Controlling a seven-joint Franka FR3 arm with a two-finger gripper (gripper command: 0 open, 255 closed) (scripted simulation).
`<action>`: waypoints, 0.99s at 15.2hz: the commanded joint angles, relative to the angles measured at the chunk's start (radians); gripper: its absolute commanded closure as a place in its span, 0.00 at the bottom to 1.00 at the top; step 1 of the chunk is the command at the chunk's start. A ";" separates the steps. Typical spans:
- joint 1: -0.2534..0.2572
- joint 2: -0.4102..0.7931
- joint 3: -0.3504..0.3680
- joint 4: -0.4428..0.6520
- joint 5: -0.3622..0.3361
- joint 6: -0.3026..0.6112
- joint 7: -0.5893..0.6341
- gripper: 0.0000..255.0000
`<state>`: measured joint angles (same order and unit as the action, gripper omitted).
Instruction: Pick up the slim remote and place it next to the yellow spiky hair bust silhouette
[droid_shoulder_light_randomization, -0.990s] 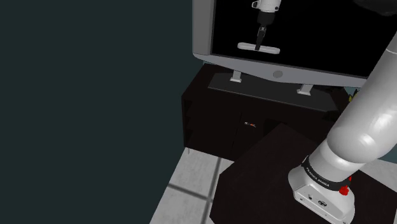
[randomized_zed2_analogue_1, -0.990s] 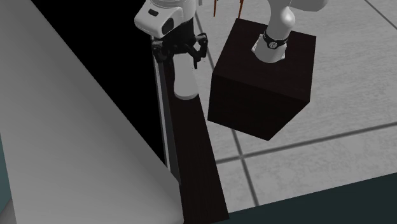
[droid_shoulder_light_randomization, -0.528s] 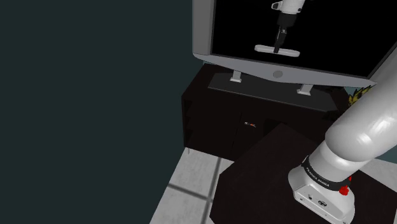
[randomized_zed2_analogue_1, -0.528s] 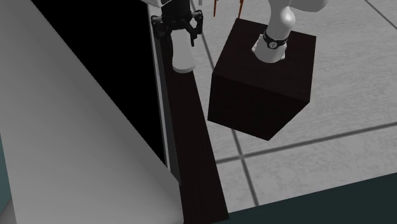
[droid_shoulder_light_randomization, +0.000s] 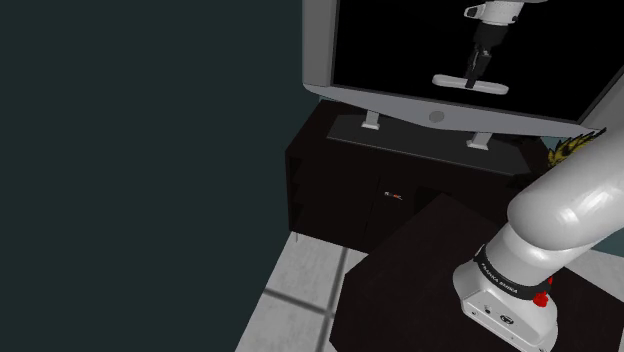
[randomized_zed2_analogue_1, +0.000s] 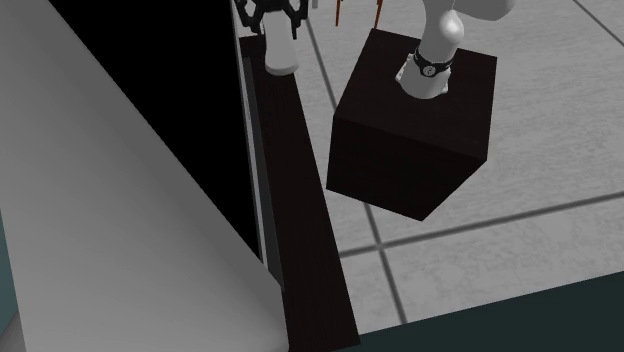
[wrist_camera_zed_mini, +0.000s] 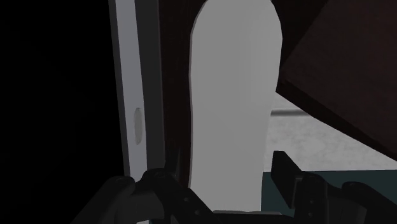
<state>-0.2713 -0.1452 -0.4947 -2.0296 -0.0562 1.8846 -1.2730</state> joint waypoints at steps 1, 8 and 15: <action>-0.022 -0.027 -0.023 -0.025 -0.018 0.002 -0.038 1.00; -0.094 -0.078 -0.115 -0.056 -0.065 -0.004 -0.182 1.00; -0.129 -0.072 -0.176 -0.096 -0.076 0.047 -0.268 1.00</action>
<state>-0.3985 -0.2183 -0.6677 -2.1131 -0.1320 1.9173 -1.5374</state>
